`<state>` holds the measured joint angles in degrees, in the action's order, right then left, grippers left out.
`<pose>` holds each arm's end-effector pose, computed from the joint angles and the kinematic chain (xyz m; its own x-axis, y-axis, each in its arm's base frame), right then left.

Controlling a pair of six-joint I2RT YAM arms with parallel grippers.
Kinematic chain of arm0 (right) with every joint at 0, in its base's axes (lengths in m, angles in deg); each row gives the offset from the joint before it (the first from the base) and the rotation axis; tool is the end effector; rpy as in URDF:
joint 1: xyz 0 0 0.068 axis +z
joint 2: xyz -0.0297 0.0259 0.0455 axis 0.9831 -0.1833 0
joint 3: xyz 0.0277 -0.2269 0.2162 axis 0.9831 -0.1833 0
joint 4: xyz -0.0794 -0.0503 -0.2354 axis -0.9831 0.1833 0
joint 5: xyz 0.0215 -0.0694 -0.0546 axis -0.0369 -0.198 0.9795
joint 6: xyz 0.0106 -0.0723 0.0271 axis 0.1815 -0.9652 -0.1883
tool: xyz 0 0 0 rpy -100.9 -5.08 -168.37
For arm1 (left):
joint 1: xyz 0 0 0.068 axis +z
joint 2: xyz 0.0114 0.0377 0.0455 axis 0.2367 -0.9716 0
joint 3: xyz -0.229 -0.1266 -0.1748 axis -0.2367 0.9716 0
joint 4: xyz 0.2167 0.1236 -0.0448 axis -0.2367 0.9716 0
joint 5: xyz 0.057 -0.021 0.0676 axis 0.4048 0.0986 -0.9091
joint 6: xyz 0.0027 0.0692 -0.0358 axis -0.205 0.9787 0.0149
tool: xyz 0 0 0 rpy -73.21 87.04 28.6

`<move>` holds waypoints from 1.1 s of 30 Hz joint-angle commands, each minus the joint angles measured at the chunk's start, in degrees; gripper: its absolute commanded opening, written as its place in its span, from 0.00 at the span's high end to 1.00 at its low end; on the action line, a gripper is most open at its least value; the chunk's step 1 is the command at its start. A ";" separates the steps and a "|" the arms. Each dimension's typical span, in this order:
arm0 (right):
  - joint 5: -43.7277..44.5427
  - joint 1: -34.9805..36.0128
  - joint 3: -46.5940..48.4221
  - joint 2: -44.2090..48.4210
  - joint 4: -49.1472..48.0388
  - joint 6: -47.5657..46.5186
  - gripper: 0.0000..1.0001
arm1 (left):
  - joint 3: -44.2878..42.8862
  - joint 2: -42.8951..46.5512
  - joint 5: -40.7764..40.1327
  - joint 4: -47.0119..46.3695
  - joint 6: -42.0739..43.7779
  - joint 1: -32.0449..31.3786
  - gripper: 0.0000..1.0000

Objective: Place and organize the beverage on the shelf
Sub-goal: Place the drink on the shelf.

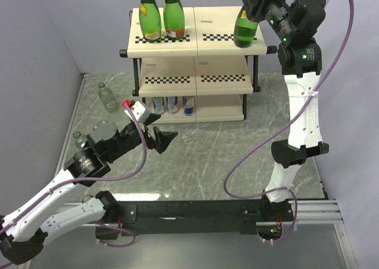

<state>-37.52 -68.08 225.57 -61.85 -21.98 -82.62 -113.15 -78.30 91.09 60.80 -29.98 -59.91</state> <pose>0.3558 0.0911 0.6568 0.3075 0.0282 -0.9511 -0.4474 0.8865 -0.1184 0.1085 -0.1184 0.4223 -0.1242 -0.0765 -0.9893 0.7487 0.6471 -0.1440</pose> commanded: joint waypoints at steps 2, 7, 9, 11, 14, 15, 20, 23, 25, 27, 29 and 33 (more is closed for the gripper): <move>3.09 0.07 4.85 0.61 -14.21 -2.24 1.00 | 2.03 1.76 -1.64 -1.95 -2.42 0.16 0.05; 4.23 1.39 5.03 -1.14 -15.18 -3.29 1.00 | 3.35 3.08 -2.61 -1.95 -3.66 0.16 0.05; 4.93 1.92 5.38 -1.67 -15.36 -3.38 1.00 | 3.97 3.51 -2.96 -1.95 -3.92 0.16 0.05; 5.37 2.09 5.38 -2.29 -15.53 -3.56 1.00 | 4.32 3.60 -2.96 -2.04 -4.10 0.16 0.04; 5.99 2.18 4.94 -2.73 -15.89 -3.47 1.00 | 4.76 3.69 -2.87 -2.04 -4.10 0.16 0.04; 6.42 2.09 4.77 -3.08 -16.15 -3.47 1.00 | 4.76 3.43 -2.96 -2.04 -4.10 0.16 0.05; 7.39 2.09 4.15 -3.52 -16.15 -3.21 0.85 | 5.11 2.81 -2.96 -2.65 -3.92 0.16 0.04; 7.66 2.09 3.62 -3.43 -16.06 -3.12 0.72 | 5.37 2.55 -2.96 -2.92 -3.83 0.16 0.04; 7.66 2.09 3.10 -3.43 -16.06 -3.12 0.64 | 5.55 2.46 -2.96 -3.09 -3.83 0.16 0.05; 7.22 2.18 2.75 -3.61 -15.97 -3.03 0.53 | 5.81 2.37 -2.96 -3.44 -3.83 0.16 0.05; 7.04 2.09 2.31 -3.70 -16.06 -2.77 0.46 | 6.08 2.46 -2.96 -3.79 -3.92 0.16 0.04; 7.04 2.09 1.87 -3.96 -15.89 -2.77 0.37 | 6.78 2.99 -2.96 -3.88 -4.19 0.16 0.05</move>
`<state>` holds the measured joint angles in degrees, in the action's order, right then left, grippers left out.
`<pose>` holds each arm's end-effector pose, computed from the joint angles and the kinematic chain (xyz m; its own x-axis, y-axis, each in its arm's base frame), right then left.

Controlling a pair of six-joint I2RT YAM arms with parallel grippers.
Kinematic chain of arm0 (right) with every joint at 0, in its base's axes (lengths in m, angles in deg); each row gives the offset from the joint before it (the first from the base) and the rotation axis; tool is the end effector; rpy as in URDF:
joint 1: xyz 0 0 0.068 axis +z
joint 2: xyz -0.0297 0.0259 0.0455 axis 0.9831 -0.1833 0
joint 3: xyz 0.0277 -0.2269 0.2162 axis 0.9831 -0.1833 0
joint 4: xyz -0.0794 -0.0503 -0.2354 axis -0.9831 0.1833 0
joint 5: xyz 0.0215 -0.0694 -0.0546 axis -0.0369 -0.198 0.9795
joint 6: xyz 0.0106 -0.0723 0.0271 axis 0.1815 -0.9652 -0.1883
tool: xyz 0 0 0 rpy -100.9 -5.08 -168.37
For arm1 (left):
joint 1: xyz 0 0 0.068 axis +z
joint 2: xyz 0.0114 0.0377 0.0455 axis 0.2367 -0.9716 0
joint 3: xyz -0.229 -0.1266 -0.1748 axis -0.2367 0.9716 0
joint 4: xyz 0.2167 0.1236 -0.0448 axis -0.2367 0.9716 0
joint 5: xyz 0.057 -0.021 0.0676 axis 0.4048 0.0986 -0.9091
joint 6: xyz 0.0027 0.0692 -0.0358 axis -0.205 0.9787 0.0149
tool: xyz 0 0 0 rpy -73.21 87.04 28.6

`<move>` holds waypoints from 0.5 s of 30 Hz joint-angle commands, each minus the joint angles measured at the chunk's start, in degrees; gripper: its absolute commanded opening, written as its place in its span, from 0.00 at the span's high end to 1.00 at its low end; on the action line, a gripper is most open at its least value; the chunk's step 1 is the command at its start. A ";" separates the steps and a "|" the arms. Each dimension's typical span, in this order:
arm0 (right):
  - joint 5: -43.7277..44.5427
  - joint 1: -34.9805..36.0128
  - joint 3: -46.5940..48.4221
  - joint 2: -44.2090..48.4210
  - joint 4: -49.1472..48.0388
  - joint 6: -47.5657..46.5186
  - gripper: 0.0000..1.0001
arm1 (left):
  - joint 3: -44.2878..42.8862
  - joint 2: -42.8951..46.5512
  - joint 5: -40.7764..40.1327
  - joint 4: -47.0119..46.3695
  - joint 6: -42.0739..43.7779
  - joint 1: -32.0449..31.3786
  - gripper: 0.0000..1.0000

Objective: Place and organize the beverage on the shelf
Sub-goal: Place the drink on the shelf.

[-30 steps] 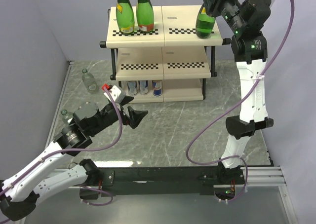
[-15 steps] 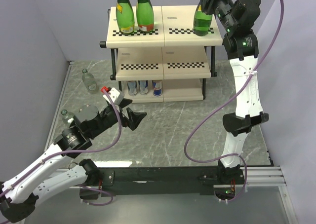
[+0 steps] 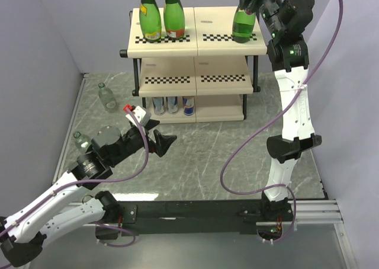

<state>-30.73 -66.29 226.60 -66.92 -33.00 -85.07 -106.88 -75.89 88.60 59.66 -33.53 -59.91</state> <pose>0.3892 0.1028 0.6548 0.4287 0.0221 -0.9032 -0.3449 0.9280 -0.1409 0.1087 -0.1144 0.3909 -0.1965 -0.0895 -0.9764 0.7045 0.6798 -0.2040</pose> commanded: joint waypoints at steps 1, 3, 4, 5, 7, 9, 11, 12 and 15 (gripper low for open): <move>0.33 0.30 0.84 1.20 -4.96 -0.41 0.35 | 0.59 0.67 -0.47 -2.83 -0.73 0.16 0.05; 0.33 0.39 0.93 1.20 -4.87 -0.41 0.34 | 0.86 1.11 -0.38 -2.75 -0.82 0.16 0.04; 0.33 0.30 1.01 1.11 -4.87 -0.41 0.32 | 0.86 1.29 -0.47 -2.66 -0.82 0.16 0.04; 0.33 0.30 1.01 1.20 -4.87 -0.41 0.30 | 0.77 1.29 -0.47 -2.75 -0.73 0.16 0.05; 0.51 0.30 1.27 1.20 -4.78 -0.41 0.23 | 0.77 1.29 -0.47 -2.48 -0.73 0.16 0.05; 0.86 0.21 1.89 1.46 -4.61 -0.58 0.20 | 0.68 1.20 -0.47 -2.40 -0.82 0.16 0.05; 0.77 0.13 2.50 1.55 -4.26 -0.58 0.16 | 0.51 1.29 -0.47 -2.31 -0.91 0.16 0.05; 0.77 0.12 2.68 1.99 -4.17 -0.58 0.16 | 0.59 1.29 -0.47 -2.31 -1.00 0.16 0.05; -0.19 0.04 3.30 2.87 -3.55 -0.41 0.15 | 0.86 1.72 -0.47 -2.31 -1.17 0.16 0.05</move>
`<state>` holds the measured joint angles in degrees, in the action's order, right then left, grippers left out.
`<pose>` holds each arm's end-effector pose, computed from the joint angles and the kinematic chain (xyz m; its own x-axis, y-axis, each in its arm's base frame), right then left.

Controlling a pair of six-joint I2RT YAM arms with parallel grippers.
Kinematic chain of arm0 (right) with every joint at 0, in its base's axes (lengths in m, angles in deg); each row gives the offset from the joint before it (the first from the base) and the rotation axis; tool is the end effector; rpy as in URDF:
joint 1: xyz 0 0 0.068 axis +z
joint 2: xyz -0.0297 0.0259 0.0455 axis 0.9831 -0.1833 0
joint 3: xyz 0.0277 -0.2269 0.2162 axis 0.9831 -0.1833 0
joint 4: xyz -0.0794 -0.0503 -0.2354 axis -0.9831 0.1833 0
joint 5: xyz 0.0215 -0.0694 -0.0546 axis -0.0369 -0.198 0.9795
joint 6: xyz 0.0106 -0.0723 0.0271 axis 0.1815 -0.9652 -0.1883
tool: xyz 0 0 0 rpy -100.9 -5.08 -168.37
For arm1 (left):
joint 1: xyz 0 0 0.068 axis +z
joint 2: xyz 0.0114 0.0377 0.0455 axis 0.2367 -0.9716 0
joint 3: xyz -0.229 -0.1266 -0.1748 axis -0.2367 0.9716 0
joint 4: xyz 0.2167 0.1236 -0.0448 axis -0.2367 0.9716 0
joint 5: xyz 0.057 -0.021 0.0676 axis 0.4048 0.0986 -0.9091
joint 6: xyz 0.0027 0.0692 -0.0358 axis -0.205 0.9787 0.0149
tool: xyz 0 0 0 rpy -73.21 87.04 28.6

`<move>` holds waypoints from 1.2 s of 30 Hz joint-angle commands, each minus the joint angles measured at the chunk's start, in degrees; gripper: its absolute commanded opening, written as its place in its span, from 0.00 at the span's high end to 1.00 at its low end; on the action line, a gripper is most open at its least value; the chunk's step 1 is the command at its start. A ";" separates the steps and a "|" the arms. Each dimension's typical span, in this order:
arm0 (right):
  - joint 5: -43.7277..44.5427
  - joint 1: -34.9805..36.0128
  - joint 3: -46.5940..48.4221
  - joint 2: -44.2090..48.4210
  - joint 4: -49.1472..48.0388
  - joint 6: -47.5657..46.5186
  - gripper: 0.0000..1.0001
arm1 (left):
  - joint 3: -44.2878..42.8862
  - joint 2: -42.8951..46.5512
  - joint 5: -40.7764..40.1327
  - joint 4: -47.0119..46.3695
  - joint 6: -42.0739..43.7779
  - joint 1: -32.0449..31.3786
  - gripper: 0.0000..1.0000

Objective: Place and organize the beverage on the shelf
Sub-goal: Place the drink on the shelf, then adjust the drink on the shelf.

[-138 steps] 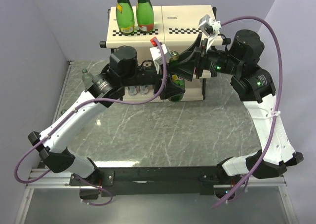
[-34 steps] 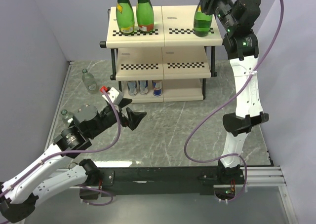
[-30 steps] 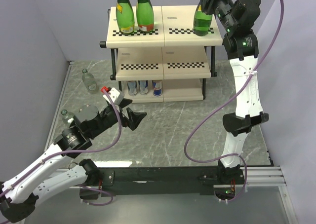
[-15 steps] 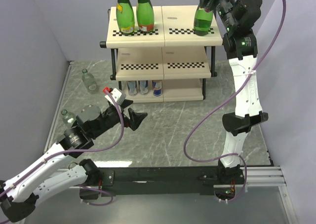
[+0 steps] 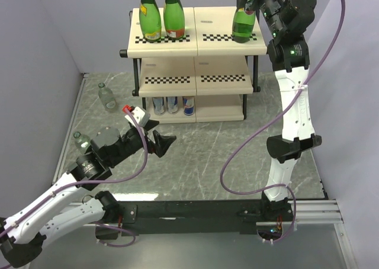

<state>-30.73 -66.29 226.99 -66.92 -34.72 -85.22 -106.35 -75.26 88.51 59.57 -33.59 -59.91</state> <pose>0.3858 0.1020 0.6604 0.4617 0.0272 -0.8866 -0.3386 0.9293 -0.1478 0.1072 -0.1127 0.3892 -0.1948 -0.0927 -0.9765 0.7037 0.6803 -0.2050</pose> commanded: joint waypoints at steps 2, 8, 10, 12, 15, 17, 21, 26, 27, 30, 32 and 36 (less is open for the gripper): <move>-0.81 -0.23 2.73 3.31 -1.30 0.18 0.14 | 0.42 1.44 -0.38 -2.22 -1.19 0.16 0.05; -3.17 -1.63 1.06 4.63 -0.51 1.59 0.13 | 0.60 2.41 -0.38 -1.96 -1.37 0.16 0.05; -4.23 -2.16 0.27 4.89 -0.25 2.03 0.13 | 0.86 2.67 -0.38 -2.04 -1.46 0.16 0.05; -6.24 -2.95 0.09 5.15 0.11 2.99 0.13 | 1.04 3.11 -0.38 -2.04 -1.63 0.16 0.05; -8.19 -3.30 -0.35 5.42 0.46 4.05 0.13 | 1.39 3.55 -0.38 -2.13 -1.72 0.16 0.05; -9.07 -3.48 -0.79 5.51 0.81 4.49 0.12 | 1.48 3.64 -0.38 -1.87 -1.63 0.16 0.05; -9.77 -3.92 -1.92 5.51 1.16 6.16 0.12 | 1.65 3.82 -0.38 -1.69 -1.46 0.16 0.05; -11.18 -5.32 -3.77 5.94 1.43 7.48 0.12 | 1.92 4.17 -0.38 -1.78 -1.46 0.25 0.05; -11.27 -5.59 -4.56 6.03 1.34 7.65 0.12 | 2.00 4.26 -0.38 -1.87 -1.46 0.16 0.05; -11.88 -6.46 -5.79 6.38 1.51 8.01 0.12 | 2.27 4.34 -0.38 -2.13 -1.46 0.16 0.05; -12.32 -6.90 -6.93 6.91 1.25 8.44 0.12 | 2.35 4.26 -0.38 -2.22 -1.55 0.16 0.05; -14.52 -7.17 -10.00 7.88 1.69 8.97 0.12 | 2.36 4.52 -0.38 -2.22 -1.55 0.16 0.05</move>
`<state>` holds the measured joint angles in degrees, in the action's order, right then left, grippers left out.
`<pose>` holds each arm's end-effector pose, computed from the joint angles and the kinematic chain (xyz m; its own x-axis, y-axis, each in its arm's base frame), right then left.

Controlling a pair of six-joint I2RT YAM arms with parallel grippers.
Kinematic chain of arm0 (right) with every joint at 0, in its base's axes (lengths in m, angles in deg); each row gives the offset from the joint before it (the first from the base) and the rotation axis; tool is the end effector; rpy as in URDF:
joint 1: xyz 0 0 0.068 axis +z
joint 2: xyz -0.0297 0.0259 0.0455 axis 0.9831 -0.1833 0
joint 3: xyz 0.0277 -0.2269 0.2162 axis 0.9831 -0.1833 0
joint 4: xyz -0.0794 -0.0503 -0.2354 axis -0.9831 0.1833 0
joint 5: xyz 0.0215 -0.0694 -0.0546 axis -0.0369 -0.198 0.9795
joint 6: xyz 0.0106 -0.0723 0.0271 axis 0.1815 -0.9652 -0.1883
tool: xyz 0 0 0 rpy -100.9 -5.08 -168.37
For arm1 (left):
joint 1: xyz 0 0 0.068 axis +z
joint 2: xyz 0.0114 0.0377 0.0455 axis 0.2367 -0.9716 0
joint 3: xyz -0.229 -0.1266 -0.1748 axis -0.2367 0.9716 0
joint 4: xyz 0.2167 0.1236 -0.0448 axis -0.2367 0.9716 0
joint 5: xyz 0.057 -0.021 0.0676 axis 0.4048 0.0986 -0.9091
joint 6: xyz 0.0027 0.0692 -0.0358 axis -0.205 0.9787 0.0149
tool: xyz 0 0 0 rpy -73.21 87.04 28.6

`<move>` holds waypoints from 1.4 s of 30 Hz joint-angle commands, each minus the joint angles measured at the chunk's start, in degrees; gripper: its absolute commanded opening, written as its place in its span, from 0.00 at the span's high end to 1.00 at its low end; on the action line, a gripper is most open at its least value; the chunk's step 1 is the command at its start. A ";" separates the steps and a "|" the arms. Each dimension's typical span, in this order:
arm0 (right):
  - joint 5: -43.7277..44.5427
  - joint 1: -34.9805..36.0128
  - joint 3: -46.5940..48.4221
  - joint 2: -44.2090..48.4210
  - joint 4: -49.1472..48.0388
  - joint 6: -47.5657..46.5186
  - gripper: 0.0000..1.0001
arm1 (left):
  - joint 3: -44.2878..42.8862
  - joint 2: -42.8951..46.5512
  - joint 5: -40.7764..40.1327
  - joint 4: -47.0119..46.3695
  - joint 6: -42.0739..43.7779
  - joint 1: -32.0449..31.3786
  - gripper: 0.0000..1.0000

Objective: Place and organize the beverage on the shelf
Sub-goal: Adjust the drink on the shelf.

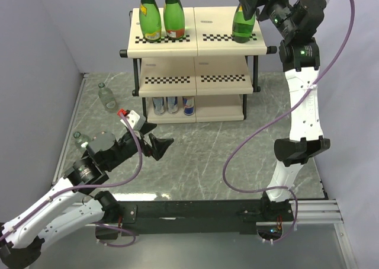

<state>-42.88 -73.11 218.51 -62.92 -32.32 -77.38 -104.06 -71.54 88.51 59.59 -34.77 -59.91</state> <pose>0.3915 0.0687 0.6393 0.3059 0.0871 -0.9481 -0.4723 0.8785 -0.0717 0.0972 -0.1022 0.3827 -0.1926 -0.1240 -0.9734 0.7034 0.6743 -0.2251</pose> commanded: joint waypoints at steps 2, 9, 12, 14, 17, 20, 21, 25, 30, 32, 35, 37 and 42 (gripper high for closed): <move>-2.81 -0.35 -2.85 4.67 -0.89 1.04 0.12 | 0.06 0.98 -0.38 -2.15 -0.28 0.16 0.05; -4.13 -0.35 -8.03 7.39 -0.54 0.78 0.12 | 0.41 1.16 -0.38 -2.07 -0.28 0.16 0.05; -4.57 -0.35 -9.61 8.27 -0.19 0.77 0.12 | 0.41 1.24 -0.38 -2.24 -0.28 0.16 0.05; -4.74 -0.35 -10.50 8.71 -0.10 0.51 0.12 | 0.59 1.42 -0.38 -2.33 -0.28 0.16 0.05; -5.00 -0.44 -11.90 8.89 0.25 0.34 0.13 | 0.50 1.59 -0.38 -2.15 -0.45 0.16 0.05; -5.36 -0.44 -12.34 8.80 0.87 0.16 0.13 | 0.50 1.86 -0.38 -2.07 -0.63 0.16 0.05; -5.36 -0.44 -12.43 8.71 1.04 0.07 0.13 | 0.59 2.03 -0.38 -1.98 -0.63 0.16 0.05; -5.09 -0.70 -12.70 8.19 1.57 -0.37 0.13 | 0.85 2.21 -0.38 -1.98 -0.80 0.16 0.05; -5.09 -0.97 -11.47 6.69 2.54 -0.37 0.13 | 1.20 2.39 -0.38 -2.24 -0.98 0.16 0.05; -5.36 -0.88 -11.12 6.25 3.15 -0.37 0.14 | 1.29 2.39 -0.38 -2.42 -0.98 0.16 0.05; -5.80 -0.88 -11.55 6.08 3.50 -0.54 0.14 | 1.47 2.47 -0.38 -2.33 -0.98 0.16 0.05; -5.71 -0.88 -11.47 5.73 3.94 -0.80 0.15 | 1.47 2.48 -0.38 -2.33 -0.89 0.16 0.05; -5.71 -1.05 -10.33 4.67 4.73 -0.81 0.15 | 1.29 2.39 -0.38 -2.24 -0.98 0.16 0.05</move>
<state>-47.71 -73.61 205.85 -57.37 -27.58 -77.60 -102.81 -69.66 88.51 59.57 -35.03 -59.91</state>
